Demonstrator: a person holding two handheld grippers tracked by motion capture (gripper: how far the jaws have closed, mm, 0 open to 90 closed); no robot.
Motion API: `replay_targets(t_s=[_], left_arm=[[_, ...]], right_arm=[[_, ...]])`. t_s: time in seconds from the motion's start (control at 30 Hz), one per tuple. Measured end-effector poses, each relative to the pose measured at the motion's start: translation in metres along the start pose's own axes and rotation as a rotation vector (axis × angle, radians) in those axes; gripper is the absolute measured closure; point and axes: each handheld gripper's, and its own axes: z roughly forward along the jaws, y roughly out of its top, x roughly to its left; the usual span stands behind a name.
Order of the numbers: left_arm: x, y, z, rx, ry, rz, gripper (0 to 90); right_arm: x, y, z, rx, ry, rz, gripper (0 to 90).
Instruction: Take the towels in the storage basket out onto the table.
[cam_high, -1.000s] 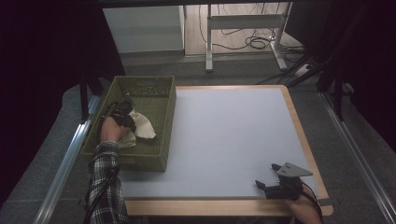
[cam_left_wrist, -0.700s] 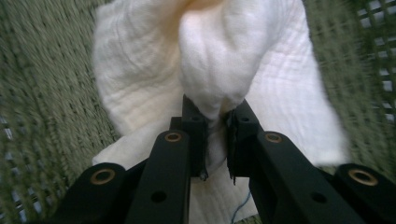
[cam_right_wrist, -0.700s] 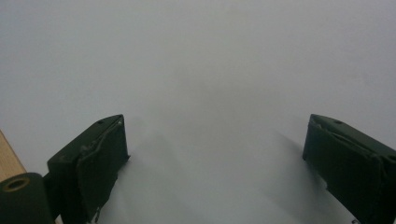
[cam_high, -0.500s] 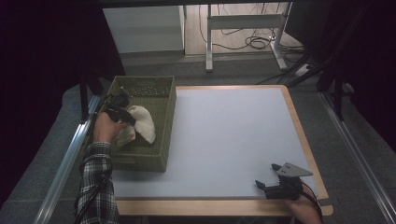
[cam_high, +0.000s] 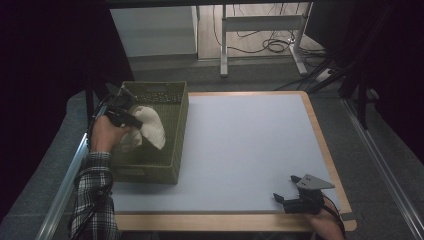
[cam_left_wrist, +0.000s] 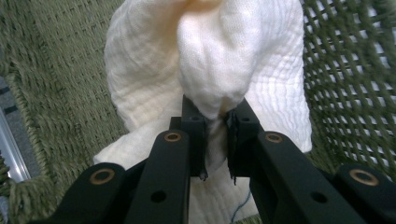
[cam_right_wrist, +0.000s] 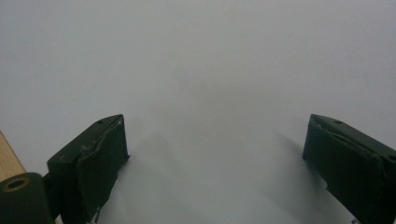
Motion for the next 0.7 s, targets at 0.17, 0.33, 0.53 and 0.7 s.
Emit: replay_targets(t_s=[0.17, 0.33, 0.53, 0.7], left_arm=[[-0.003, 0.001, -0.009, -0.011, -0.014, 0.007, 80.3], [-0.006, 0.002, -0.020, -0.020, -0.013, 0.023, 80.2], [-0.010, 0.004, -0.033, -0.035, -0.017, 0.045, 80.0], [-0.016, 0.007, -0.042, -0.048, -0.024, 0.060, 79.9]], right_arm=[[0.000, 0.000, 0.000, 0.000, 0.000, 0.000, 6.5], [0.000, 0.000, 0.000, 0.000, 0.000, 0.000, 6.5], [0.000, 0.000, 0.000, 0.000, 0.000, 0.001, 6.5], [0.000, 0.000, 0.000, 0.000, 0.000, 0.000, 6.5]])
